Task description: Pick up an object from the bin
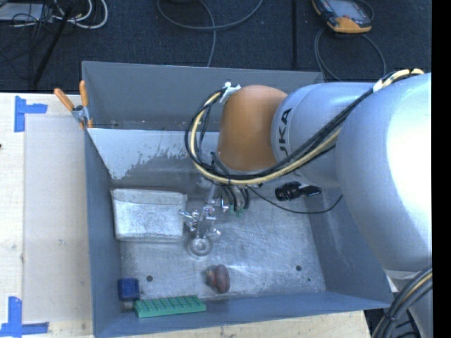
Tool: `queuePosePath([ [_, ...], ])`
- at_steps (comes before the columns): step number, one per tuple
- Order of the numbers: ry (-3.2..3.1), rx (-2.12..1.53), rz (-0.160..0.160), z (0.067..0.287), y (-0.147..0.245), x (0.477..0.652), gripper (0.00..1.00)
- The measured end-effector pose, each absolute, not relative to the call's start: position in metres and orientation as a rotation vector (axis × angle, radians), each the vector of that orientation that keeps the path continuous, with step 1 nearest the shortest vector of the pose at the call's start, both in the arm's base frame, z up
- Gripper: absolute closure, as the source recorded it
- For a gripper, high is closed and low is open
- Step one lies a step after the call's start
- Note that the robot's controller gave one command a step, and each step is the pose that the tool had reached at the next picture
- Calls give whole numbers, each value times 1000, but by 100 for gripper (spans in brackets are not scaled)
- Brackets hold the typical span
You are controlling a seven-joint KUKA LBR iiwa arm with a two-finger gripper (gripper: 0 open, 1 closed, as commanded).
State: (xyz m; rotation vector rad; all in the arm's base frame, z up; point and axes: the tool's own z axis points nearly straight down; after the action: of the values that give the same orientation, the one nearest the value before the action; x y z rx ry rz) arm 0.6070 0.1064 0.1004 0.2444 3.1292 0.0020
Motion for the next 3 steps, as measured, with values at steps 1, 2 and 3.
queuePosePath([
  [1,3134,250,-2,105,89,601,0],
  [2,3137,163,-6,78,105,602,0],
  [3,3136,164,-2,82,105,604,0],
])
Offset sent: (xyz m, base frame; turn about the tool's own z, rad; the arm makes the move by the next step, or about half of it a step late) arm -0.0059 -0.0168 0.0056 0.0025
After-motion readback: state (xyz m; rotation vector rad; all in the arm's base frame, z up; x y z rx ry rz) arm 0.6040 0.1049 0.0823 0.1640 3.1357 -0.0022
